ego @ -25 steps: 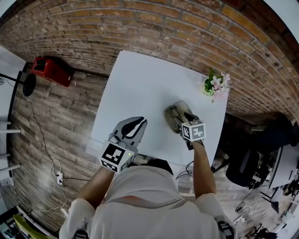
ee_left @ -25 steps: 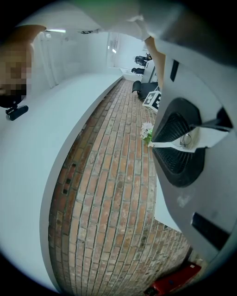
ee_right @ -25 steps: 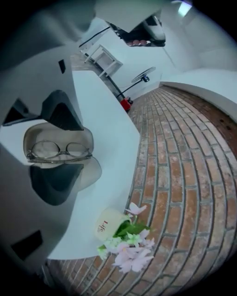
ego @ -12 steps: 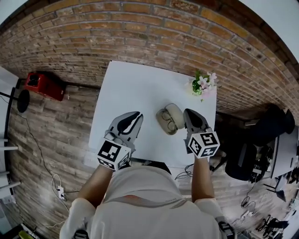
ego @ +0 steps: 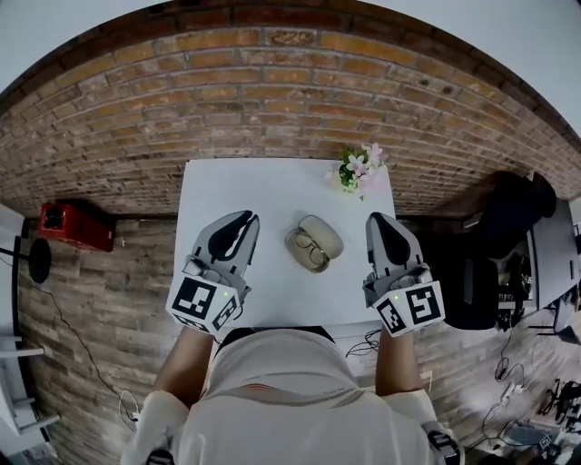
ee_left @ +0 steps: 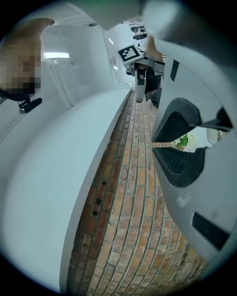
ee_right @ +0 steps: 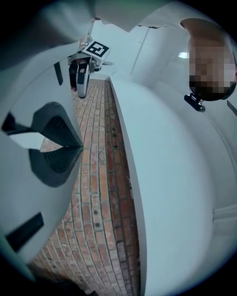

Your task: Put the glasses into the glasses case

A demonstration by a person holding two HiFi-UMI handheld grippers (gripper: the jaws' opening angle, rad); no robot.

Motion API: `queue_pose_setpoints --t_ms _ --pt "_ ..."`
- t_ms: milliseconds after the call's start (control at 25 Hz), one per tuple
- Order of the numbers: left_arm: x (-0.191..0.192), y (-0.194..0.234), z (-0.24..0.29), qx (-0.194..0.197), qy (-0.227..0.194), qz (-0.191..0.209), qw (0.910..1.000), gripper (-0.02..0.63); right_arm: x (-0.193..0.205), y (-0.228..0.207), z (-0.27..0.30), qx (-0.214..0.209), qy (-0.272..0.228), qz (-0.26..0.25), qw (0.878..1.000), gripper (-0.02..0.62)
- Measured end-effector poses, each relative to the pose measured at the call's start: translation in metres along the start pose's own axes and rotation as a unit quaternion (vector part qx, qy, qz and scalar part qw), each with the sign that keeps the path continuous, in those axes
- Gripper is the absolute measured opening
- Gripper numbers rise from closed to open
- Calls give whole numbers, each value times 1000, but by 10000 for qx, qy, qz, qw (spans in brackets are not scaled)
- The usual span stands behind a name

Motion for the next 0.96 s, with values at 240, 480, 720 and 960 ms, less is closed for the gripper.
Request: queue_pose_setpoints --t_ms 240,480,720,960 --pt "-7 -7 6 267 -57 19 9996 41 -6 1 -7 216 15 -85 9997 51" --pt "-5 -6 2 333 12 -23 9994 41 2 8 -1 171 194 -108 9996 52" --pt "-3 -3 -4 331 29 -50 9994 41 11 10 1 121 329 -12 9994 52" --pt "0 -2 -8 286 61 -113 9995 41 14 14 3 97 419 1 9991 52"
Point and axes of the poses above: the fingertips, and each gripper's own axes: z forward along the fingers, y to its left, x out of its underside, the point moved 7 cm from there along -z, backward along the fingers, and after that the axes turned 9 degrees about -y, right-handed, at the moved point
